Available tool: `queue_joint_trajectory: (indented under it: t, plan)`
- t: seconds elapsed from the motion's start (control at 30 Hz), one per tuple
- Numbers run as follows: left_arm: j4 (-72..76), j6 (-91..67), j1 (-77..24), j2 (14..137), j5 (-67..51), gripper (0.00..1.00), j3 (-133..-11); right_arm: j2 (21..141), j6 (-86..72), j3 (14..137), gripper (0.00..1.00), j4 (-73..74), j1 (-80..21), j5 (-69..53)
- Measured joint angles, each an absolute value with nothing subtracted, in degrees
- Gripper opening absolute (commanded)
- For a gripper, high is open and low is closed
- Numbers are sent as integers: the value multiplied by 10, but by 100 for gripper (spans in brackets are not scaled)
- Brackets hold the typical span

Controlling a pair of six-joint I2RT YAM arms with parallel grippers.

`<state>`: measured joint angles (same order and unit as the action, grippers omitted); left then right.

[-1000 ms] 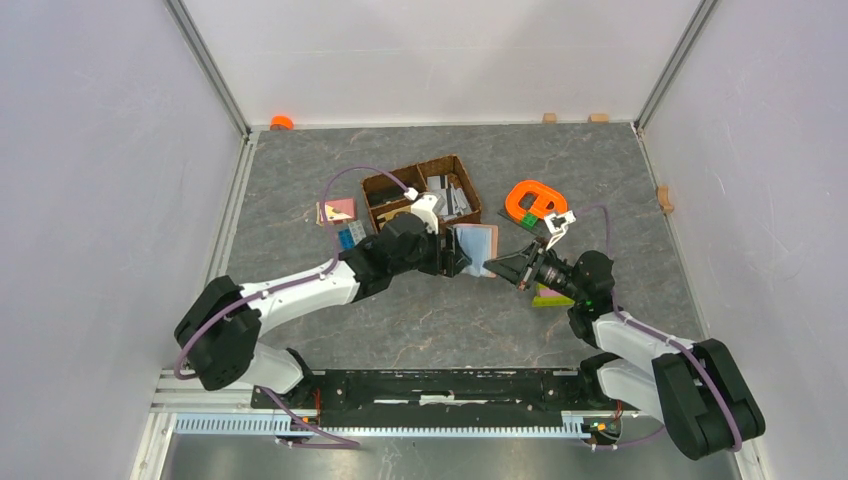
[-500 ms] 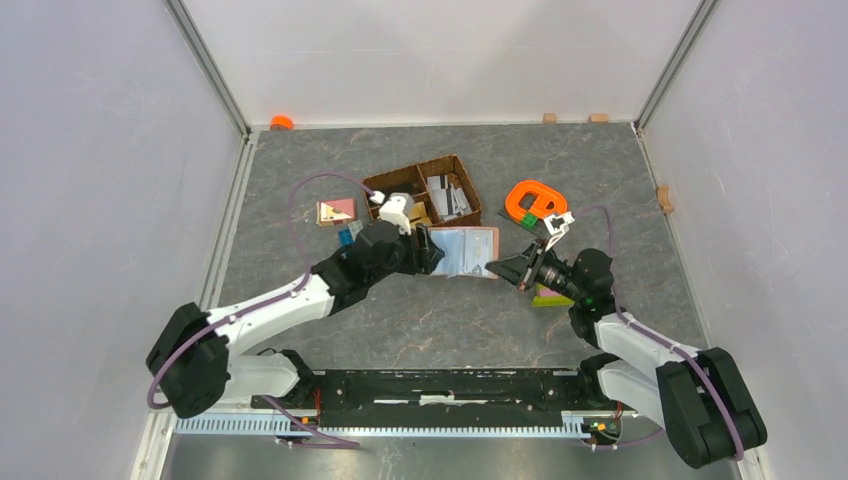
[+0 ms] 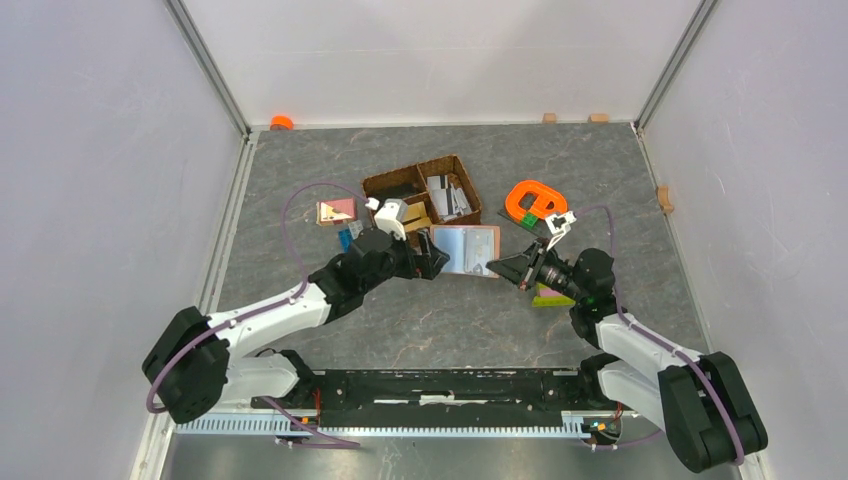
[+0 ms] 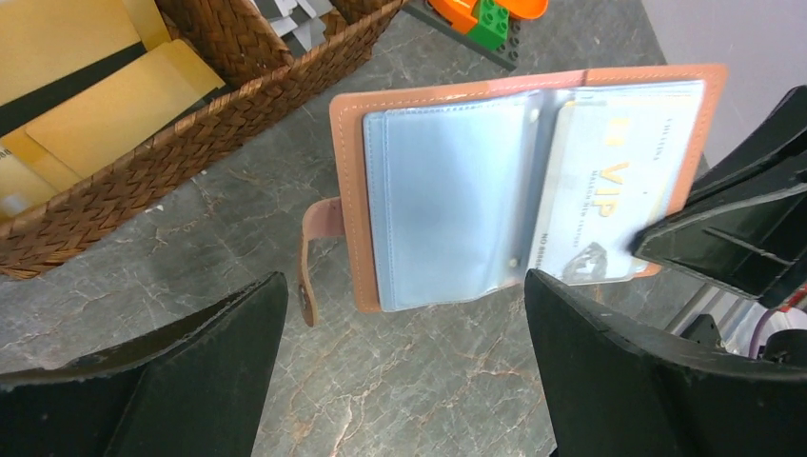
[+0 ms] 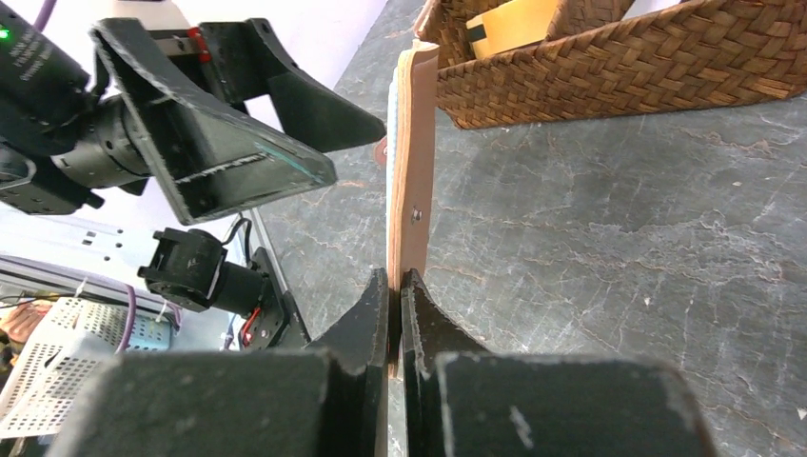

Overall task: Take the credit cards out of the card holder
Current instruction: Remove the credit card from the card holder.

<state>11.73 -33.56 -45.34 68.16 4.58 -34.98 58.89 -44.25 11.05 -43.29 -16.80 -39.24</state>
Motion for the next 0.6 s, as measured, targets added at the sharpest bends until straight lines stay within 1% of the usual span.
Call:
queue_joint_trajectory:
  t: [0.33, 0.5, 0.6]
  plan:
    - [116, -336, -439, 687, 19, 100, -355, 568, -475, 110, 0, -477, -160, -432]
    - [155, -342, -417, 649, -32, 100, -342, 558, -500, 110, 0, -505, -148, -451]
    - [182, -346, -415, 644, -63, 100, -340, 563, -549, 110, 0, -564, -135, -477]
